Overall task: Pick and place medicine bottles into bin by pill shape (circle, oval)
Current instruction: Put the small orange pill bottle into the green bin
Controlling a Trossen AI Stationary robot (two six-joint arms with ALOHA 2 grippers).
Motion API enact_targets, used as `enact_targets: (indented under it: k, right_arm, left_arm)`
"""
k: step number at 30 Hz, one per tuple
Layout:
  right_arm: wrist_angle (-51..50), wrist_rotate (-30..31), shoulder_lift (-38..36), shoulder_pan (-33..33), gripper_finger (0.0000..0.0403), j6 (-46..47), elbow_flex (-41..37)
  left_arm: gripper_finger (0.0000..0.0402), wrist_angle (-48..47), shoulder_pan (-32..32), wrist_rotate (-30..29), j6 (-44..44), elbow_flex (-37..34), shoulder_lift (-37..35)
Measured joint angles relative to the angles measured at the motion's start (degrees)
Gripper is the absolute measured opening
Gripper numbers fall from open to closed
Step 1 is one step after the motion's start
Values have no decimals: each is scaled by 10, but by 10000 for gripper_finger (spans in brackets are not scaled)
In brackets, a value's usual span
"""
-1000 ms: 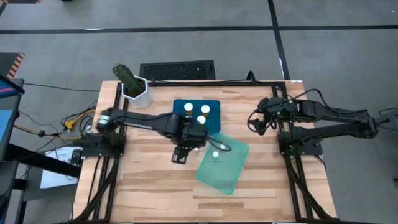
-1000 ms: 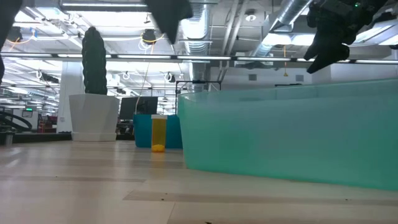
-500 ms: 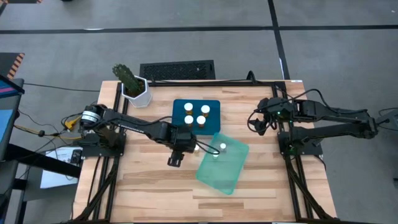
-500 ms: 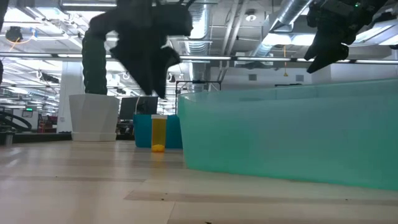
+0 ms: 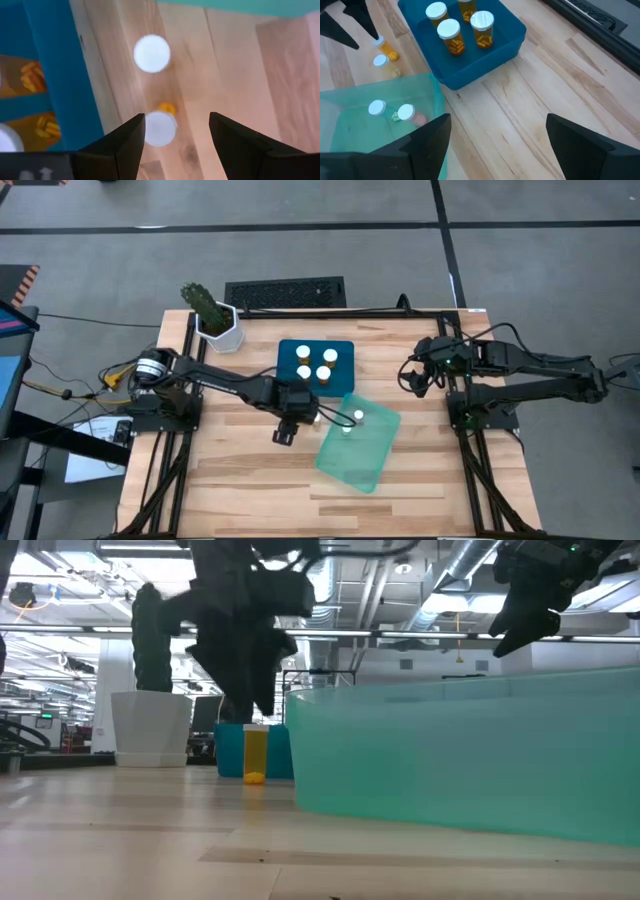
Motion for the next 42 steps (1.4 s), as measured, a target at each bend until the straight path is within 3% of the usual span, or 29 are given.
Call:
enact_targets:
  k: [24,42]
  right_arm:
    - [-6,0,0,0,333,-11,0]
    - [-6,0,0,0,333,-11,0]
  left_arm:
    - [213,-1,21,4,19,-3,25]
    - [108,-4,21,9,-8,-3,25]
